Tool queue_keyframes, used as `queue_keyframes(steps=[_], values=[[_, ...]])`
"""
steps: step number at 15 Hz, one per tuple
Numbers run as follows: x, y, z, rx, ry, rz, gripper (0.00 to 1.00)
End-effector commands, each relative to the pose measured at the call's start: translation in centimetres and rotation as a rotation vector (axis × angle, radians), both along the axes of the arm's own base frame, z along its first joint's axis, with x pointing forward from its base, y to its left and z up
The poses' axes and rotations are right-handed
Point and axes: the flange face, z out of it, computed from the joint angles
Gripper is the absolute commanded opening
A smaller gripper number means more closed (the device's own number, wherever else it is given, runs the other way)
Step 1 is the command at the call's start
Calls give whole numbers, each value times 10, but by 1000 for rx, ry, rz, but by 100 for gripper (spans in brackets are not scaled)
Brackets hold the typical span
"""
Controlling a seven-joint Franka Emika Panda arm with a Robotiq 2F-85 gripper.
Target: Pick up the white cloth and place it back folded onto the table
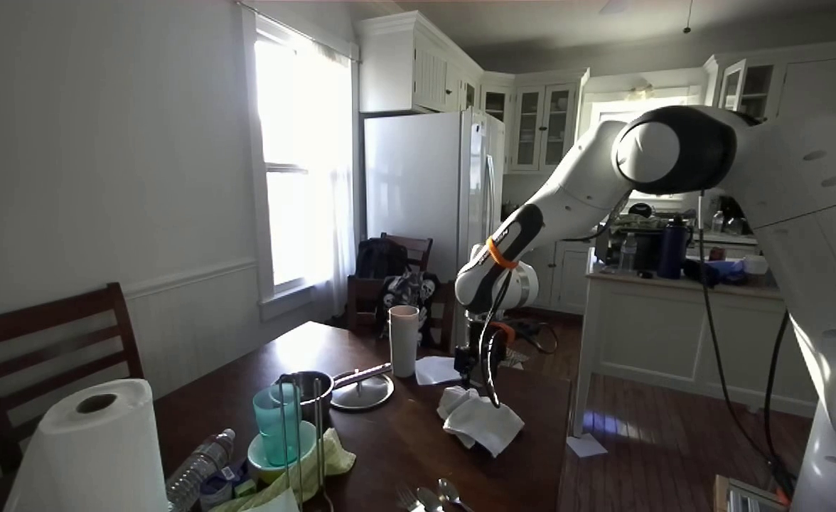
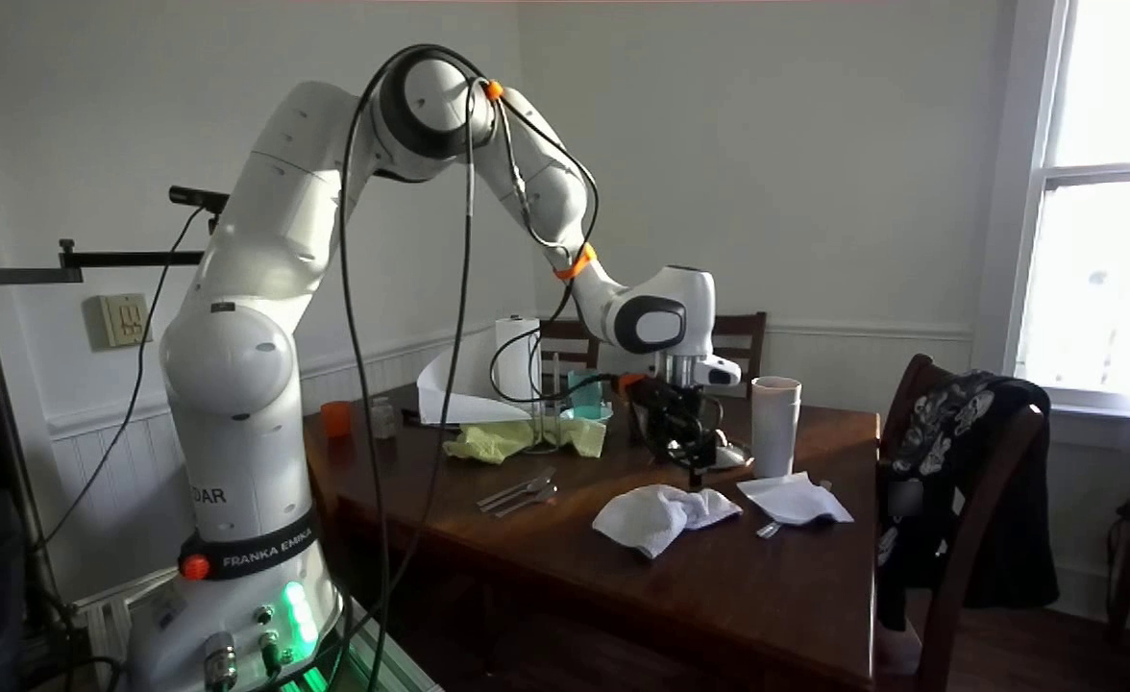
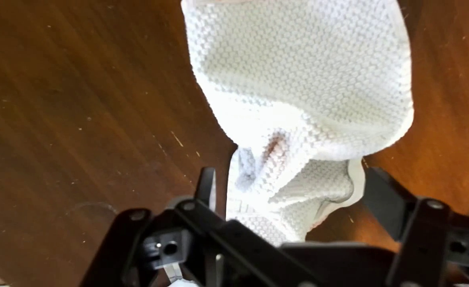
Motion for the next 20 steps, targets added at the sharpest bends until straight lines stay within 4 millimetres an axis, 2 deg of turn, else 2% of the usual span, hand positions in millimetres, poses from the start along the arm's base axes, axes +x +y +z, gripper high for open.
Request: queue_keyframes(steps=[1, 7, 13, 15, 16, 18, 20], values=[[-36, 27, 38, -62, 13, 52, 100], [-69, 69, 80, -120, 2, 95, 100], [-95, 133, 133, -191, -142, 202, 100], [-104, 152, 144, -204, -135, 200, 100], [-84, 138, 132, -183, -123, 202, 100], [-93, 151, 141, -186, -137, 207, 100], [-97, 152, 143, -186, -138, 208, 100]])
